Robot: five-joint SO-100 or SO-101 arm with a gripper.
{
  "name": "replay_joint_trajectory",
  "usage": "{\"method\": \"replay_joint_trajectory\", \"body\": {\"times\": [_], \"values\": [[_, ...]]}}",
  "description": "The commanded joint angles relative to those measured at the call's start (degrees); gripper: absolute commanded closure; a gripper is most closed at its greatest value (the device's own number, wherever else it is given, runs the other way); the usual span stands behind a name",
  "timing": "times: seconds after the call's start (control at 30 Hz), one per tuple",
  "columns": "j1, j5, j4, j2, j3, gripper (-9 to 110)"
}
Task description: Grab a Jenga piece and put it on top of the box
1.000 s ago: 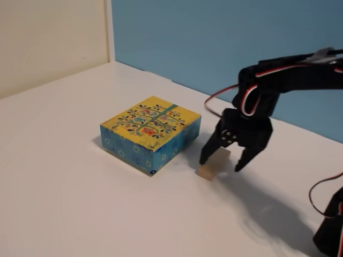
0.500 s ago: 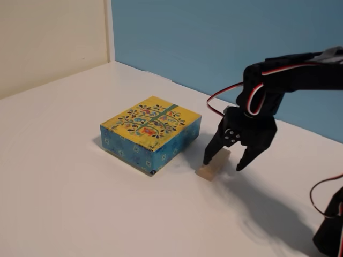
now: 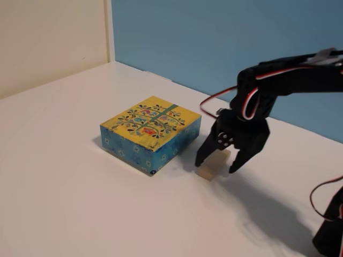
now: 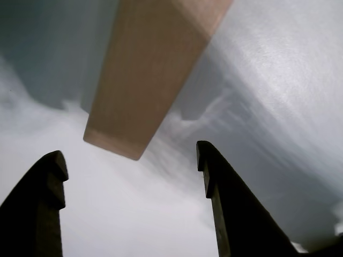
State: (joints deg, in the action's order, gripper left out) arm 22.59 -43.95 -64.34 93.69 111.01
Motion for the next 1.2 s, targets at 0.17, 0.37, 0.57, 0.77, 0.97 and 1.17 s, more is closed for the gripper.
{"method": "replay_joint_trajectory", "body": {"times": [0.17, 0.37, 0.57, 0.77, 0.97, 1.17], "values": [[-0.70, 0.70, -0.62, -1.93, -5.45, 72], [0.62, -0.18, 0.53, -5.19, -5.45, 72], [1.41, -1.67, 1.23, -7.12, -6.42, 76], [2.11, -2.02, 1.41, -9.67, -7.73, 78], [2.81, -2.29, 2.37, -9.67, -7.82, 82], [2.99, -1.76, 2.55, -10.11, -8.35, 91]]}}
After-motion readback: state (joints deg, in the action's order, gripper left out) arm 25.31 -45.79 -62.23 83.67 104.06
